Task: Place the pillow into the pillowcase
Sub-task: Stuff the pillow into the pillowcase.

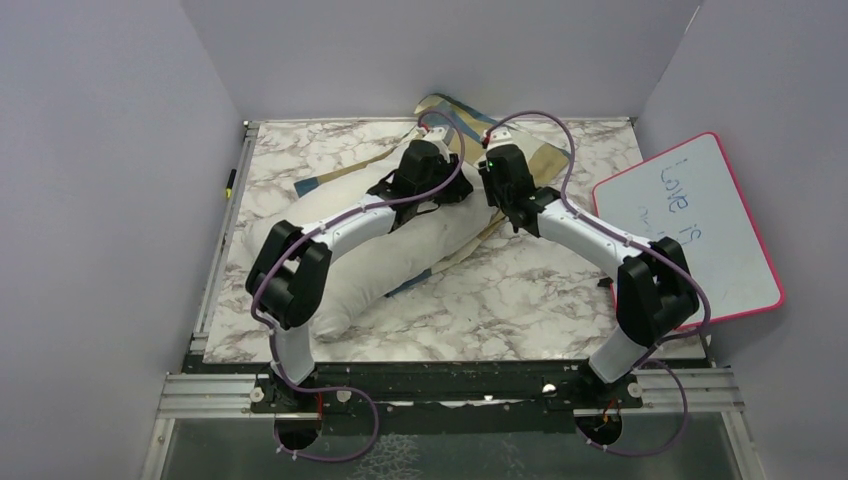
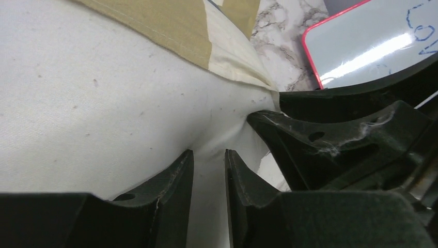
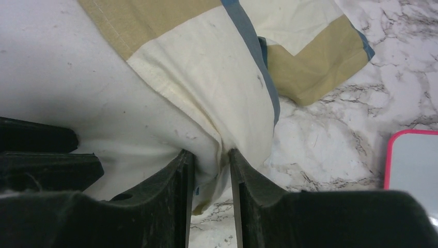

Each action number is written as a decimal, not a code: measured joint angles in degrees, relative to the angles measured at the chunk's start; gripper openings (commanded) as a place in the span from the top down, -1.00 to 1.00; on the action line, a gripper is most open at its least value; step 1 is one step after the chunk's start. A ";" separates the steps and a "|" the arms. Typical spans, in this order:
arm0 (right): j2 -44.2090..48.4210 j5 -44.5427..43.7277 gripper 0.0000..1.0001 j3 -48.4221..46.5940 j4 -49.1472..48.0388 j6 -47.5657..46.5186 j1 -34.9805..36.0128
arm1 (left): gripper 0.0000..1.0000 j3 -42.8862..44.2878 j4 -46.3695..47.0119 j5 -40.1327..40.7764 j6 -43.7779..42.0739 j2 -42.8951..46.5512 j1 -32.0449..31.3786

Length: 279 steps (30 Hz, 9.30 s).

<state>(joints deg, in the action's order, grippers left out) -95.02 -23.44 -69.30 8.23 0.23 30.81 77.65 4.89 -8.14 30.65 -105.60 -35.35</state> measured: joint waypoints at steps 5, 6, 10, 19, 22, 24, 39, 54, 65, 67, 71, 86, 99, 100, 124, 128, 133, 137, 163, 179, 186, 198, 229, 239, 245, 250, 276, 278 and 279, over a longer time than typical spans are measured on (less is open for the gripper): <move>-0.07 -1.60 0.24 -1.07 1.20 -0.55 -0.02 | 0.36 -0.33 1.03 1.92 -0.55 -1.75 -0.09; -0.07 -1.66 0.24 -1.29 1.42 -0.57 -0.02 | 0.36 -0.33 1.18 2.25 -0.66 -2.08 -0.11; -0.07 -1.62 0.31 -1.66 1.73 -0.55 -0.17 | 0.36 -0.33 1.70 3.17 -0.94 -2.91 -0.15; -1.68 -0.48 0.44 -2.36 1.38 -0.83 -1.09 | 0.37 -0.33 2.80 3.72 -0.90 -3.76 -0.13; -4.02 0.17 0.78 -3.85 1.31 -1.33 -1.22 | 0.38 -0.33 3.02 3.78 -0.87 -3.93 -0.07; -5.07 0.90 0.89 -4.79 1.57 -1.81 -1.22 | 0.38 -0.33 3.39 4.00 -0.81 -4.15 0.00; -2.78 29.68 0.99 -13.38 15.23 1.70 -3.28 | 0.43 -3.23 9.14 6.71 1.20 -6.49 1.16; 3.52 53.13 0.99 -7.39 6.14 13.38 -3.93 | 0.46 -4.61 12.79 9.33 4.09 -7.65 3.10; -0.46 56.52 0.99 8.46 -19.50 28.96 -1.75 | 0.46 -6.49 15.39 8.87 7.93 -7.74 3.45; 0.70 54.71 0.99 8.28 -20.39 29.49 0.11 | 0.47 -6.54 15.32 8.92 8.17 -7.76 3.56; 4.63 51.01 0.99 10.08 -22.67 31.39 2.71 | 0.48 -8.31 17.92 9.42 9.77 -7.48 4.13; 6.29 36.96 0.99 16.37 -30.05 33.73 3.56 | -0.02 -9.66 -6.64 6.97 6.97 12.90 9.94; 2.78 36.83 0.99 9.68 -27.52 33.40 -1.05 | 0.09 -17.99 -22.69 10.58 -4.83 32.44 13.03; 2.84 36.68 0.99 9.68 -27.17 33.09 -1.49 | 0.13 -19.26 -22.69 10.58 -5.18 32.30 13.03; 1.62 40.22 0.99 5.79 -13.11 18.97 -2.93 | 0.36 -0.63 11.74 4.76 8.98 -10.47 3.74; 2.84 38.49 0.89 7.61 -13.20 18.25 -3.21 | 0.36 -3.26 16.22 4.76 10.82 -10.47 4.00; 3.52 29.44 0.52 10.56 -10.08 17.05 -2.82 | 0.23 -3.80 15.54 4.31 11.37 -8.72 4.11; 6.60 24.94 0.18 8.11 -3.37 14.62 -2.03 | 0.08 -3.72 9.16 2.86 9.97 -3.19 4.35; -28.09 11.93 -0.27 -42.16 5.01 -23.37 -1.18 | 0.09 -19.19 4.79 3.15 2.51 14.05 12.15; -38.01 15.23 0.99 -57.37 11.58 -20.94 0.20 | 0.14 -21.27 11.34 3.10 3.26 11.85 12.15; -30.62 30.58 0.99 -44.54 2.60 1.86 1.05 | 0.17 -20.81 14.14 3.04 4.74 8.79 12.17; -31.19 39.82 0.88 -40.33 -6.16 15.26 1.49 | 0.18 -19.96 12.46 6.29 7.08 8.90 11.58; 20.17 31.04 -0.84 10.97 7.58 19.91 -11.80 | -0.72 -16.85 -1.46 3.91 -50.40 25.88 -5.42; 30.25 28.33 -0.83 19.08 7.93 21.00 -11.80 | -0.70 -10.43 -3.72 11.15 -60.06 9.62 -9.75; 32.13 28.00 -0.79 21.09 7.41 22.05 -11.80 | 0.86 -5.27 -4.79 19.47 -61.72 -0.28 -10.19; 33.55 28.24 -0.69 22.93 6.32 22.77 -11.80 | 1.00 -4.72 -5.95 22.25 -57.31 0.02 -9.97; 0.17 36.11 -0.30 34.93 -33.97 64.59 -5.51 | 1.00 2.69 -26.08 15.32 -16.72 9.09 4.61; -3.45 36.11 -0.27 32.96 -37.46 66.84 -4.96 | 1.00 3.26 -26.36 14.95 -15.67 8.22 4.59; -5.09 35.91 -0.25 31.69 -38.69 67.43 -4.79 | 1.00 3.39 -26.40 14.73 -15.19 7.93 4.52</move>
<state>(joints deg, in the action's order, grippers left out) -100.12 12.47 -37.60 -30.46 67.66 26.02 81.03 -21.52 6.59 15.46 -97.67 -30.83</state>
